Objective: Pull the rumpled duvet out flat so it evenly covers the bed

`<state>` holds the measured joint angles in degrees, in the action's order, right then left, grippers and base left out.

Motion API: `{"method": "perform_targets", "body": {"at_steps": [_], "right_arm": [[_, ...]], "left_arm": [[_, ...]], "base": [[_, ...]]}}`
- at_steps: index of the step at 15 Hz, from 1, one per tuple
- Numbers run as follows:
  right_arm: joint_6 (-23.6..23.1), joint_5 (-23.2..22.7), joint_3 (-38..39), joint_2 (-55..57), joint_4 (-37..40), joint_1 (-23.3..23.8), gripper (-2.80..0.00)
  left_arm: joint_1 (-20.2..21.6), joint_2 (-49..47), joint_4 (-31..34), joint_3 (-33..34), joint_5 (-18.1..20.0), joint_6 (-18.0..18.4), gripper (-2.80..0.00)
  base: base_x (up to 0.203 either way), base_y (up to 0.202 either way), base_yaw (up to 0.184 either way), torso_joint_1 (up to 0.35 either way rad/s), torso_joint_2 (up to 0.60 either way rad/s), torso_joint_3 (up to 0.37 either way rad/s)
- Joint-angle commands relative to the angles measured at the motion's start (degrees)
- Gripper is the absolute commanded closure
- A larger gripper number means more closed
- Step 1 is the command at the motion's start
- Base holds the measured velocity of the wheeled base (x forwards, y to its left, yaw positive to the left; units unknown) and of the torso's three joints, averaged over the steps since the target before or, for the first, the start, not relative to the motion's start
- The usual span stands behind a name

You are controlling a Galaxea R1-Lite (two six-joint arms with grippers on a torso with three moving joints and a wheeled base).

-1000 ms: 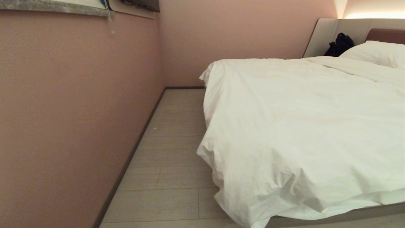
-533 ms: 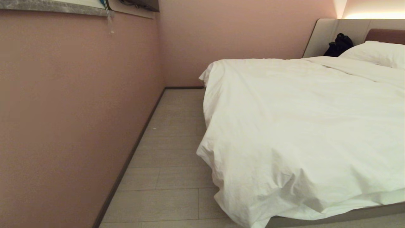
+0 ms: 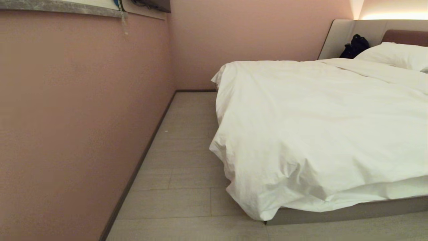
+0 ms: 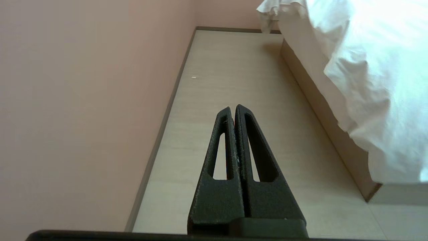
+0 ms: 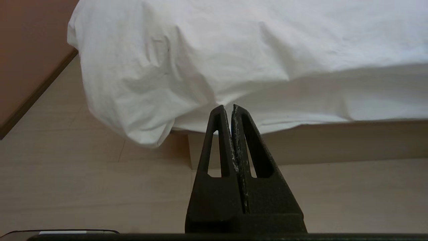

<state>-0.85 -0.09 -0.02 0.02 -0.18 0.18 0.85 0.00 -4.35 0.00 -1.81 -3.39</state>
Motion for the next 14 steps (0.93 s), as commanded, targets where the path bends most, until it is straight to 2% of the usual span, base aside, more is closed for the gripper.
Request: {"method": "perform_targets", "body": {"at_steps": [1,11,14], "right_arm": [[0.0,0.0,0.0,0.0,0.0,0.0,0.00],[0.0,0.0,0.0,0.0,0.0,0.0,0.00],[0.0,0.0,-0.1,0.0,0.0,0.0,0.00]], "left_arm": [[0.0,-0.1,0.0,0.0,0.0,0.0,0.00],[0.0,0.0,0.0,0.0,0.0,-0.1,0.00],[0.0,-0.1,0.0,0.0,0.0,-0.2,0.00]], "base": [[-0.190,0.000,0.003,0.004,0.00,0.004],[-0.191,0.000,0.001,0.002,0.00,0.003],[-0.034,0.000,0.000,-0.001,0.00,0.002]]}}
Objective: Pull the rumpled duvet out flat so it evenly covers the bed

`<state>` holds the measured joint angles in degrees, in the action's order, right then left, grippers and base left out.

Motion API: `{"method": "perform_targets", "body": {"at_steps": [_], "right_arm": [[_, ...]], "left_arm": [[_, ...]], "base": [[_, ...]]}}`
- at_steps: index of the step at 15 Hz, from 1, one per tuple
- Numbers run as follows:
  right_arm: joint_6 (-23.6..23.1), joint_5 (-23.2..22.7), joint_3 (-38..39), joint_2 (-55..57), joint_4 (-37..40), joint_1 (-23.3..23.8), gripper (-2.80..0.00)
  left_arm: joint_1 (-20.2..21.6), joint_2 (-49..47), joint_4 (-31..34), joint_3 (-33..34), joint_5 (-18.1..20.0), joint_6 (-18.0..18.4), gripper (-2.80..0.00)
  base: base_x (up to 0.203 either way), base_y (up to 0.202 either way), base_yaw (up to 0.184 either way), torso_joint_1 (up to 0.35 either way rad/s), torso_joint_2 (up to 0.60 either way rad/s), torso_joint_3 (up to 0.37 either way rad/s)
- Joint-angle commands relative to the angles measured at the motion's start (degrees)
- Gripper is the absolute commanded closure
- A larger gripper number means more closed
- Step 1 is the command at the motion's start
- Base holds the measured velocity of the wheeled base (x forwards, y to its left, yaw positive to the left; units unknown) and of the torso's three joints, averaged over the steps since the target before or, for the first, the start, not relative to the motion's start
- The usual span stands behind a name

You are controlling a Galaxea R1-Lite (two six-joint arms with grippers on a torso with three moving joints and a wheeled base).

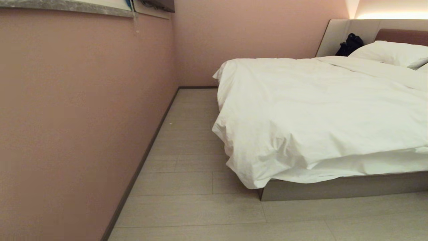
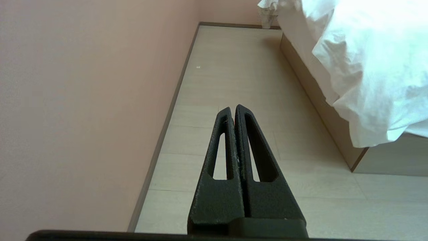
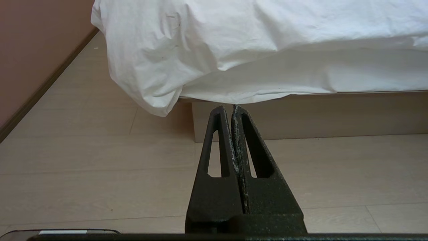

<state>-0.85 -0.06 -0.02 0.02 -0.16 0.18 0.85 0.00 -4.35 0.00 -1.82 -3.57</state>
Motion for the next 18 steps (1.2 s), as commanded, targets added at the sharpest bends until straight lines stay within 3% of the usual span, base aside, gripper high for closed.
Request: {"method": "perform_targets", "body": {"at_steps": [1,18], "right_arm": [[0.0,0.0,0.0,0.0,0.0,0.0,0.00],[0.0,0.0,0.0,0.0,0.1,0.0,0.00]], "left_arm": [[0.0,-0.1,0.0,0.0,-0.1,0.0,0.00],[0.0,-0.1,0.0,0.0,-0.1,0.0,0.00]], "base": [[0.000,0.000,0.000,0.000,0.00,0.000],[0.000,0.000,0.000,0.000,0.00,0.000]]}}
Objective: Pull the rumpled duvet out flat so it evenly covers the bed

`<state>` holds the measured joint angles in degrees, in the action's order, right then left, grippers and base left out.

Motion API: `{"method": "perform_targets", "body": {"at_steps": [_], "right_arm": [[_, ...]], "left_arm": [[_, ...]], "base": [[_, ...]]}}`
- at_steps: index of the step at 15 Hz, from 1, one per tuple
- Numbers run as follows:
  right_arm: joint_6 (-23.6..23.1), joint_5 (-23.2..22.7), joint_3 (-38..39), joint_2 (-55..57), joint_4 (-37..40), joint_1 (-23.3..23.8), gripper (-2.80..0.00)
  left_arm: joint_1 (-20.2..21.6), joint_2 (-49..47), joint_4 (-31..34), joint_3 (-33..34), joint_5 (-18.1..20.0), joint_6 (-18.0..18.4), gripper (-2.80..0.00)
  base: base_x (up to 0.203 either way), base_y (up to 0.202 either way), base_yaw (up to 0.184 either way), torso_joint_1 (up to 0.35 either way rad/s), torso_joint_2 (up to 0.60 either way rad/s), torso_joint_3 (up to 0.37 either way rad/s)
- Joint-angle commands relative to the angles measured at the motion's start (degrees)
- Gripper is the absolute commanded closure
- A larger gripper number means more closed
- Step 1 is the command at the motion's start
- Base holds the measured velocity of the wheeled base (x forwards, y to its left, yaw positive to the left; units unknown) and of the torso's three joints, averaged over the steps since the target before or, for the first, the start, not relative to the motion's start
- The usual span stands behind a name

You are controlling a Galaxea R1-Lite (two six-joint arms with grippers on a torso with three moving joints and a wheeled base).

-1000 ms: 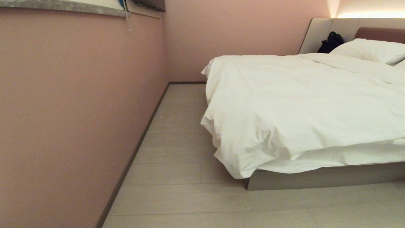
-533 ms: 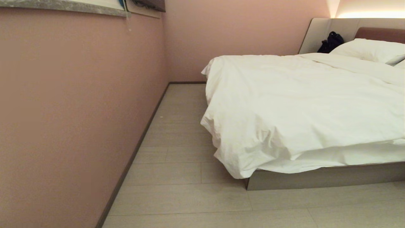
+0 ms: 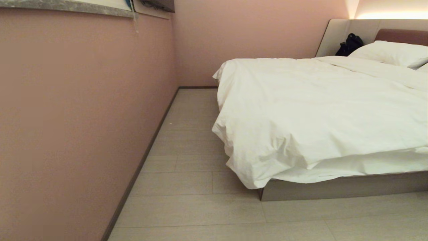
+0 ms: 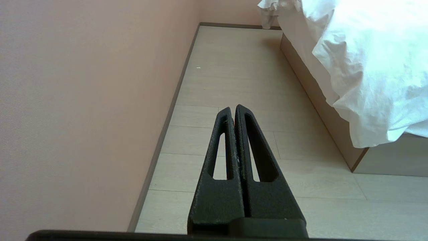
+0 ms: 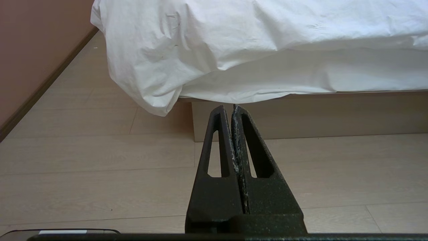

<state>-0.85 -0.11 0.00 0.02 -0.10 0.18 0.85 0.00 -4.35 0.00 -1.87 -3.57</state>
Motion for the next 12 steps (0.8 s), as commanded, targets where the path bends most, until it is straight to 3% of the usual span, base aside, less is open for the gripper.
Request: {"method": "perform_targets", "body": {"at_steps": [1,12], "right_arm": [[0.1,0.1,0.0,0.0,0.0,0.0,0.00],[0.9,0.1,0.0,0.0,0.0,0.0,0.00]], "left_arm": [[0.0,0.0,0.0,0.0,0.0,0.0,0.00],[0.0,0.0,0.0,0.0,0.0,0.0,0.00]], "base": [[0.000,0.000,0.000,0.000,0.00,0.000],[0.000,0.000,0.000,0.000,0.00,0.000]]}}
